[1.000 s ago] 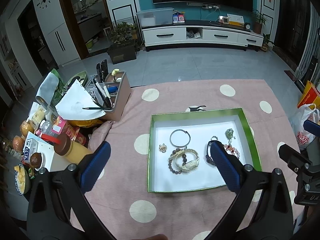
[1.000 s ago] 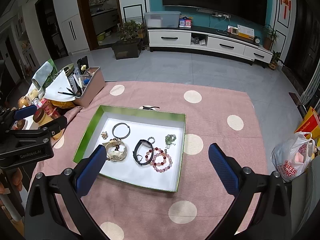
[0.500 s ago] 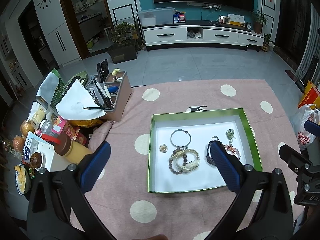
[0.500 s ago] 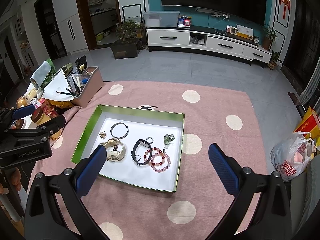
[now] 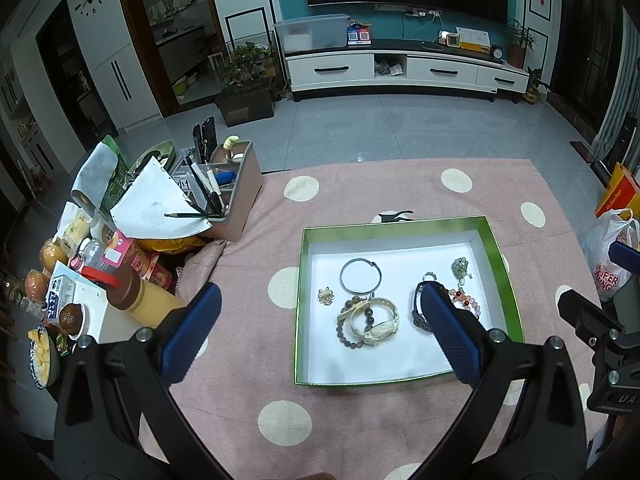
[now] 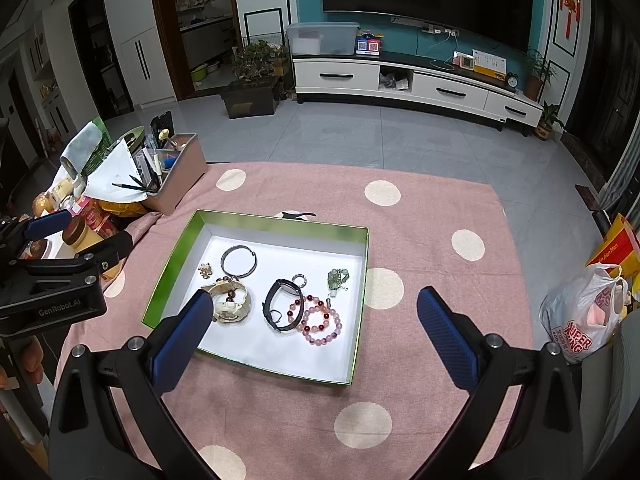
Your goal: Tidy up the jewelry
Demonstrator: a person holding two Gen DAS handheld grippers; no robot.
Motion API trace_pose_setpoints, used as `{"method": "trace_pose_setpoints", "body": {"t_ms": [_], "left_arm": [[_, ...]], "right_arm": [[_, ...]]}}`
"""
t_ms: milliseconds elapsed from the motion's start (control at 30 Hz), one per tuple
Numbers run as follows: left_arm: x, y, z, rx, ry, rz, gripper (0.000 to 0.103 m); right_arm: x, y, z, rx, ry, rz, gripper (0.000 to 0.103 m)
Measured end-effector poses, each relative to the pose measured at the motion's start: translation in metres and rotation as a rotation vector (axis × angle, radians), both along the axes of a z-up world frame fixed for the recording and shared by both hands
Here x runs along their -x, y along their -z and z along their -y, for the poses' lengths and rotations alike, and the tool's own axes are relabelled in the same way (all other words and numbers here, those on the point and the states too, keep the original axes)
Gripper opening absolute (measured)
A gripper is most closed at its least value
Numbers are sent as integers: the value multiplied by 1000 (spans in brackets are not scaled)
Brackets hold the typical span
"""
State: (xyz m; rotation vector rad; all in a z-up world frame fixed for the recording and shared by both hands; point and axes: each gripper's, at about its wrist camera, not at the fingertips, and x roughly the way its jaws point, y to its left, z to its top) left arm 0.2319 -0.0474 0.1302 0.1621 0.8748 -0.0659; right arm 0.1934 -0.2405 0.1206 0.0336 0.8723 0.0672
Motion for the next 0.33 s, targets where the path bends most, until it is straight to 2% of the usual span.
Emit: {"method": "trace_pose_setpoints", "body": {"t_ms": [333], "left_arm": [[-1,7,-1,-4,-15,-18,101]], "right_arm": [[1,1,0,4,3,2,102]]}}
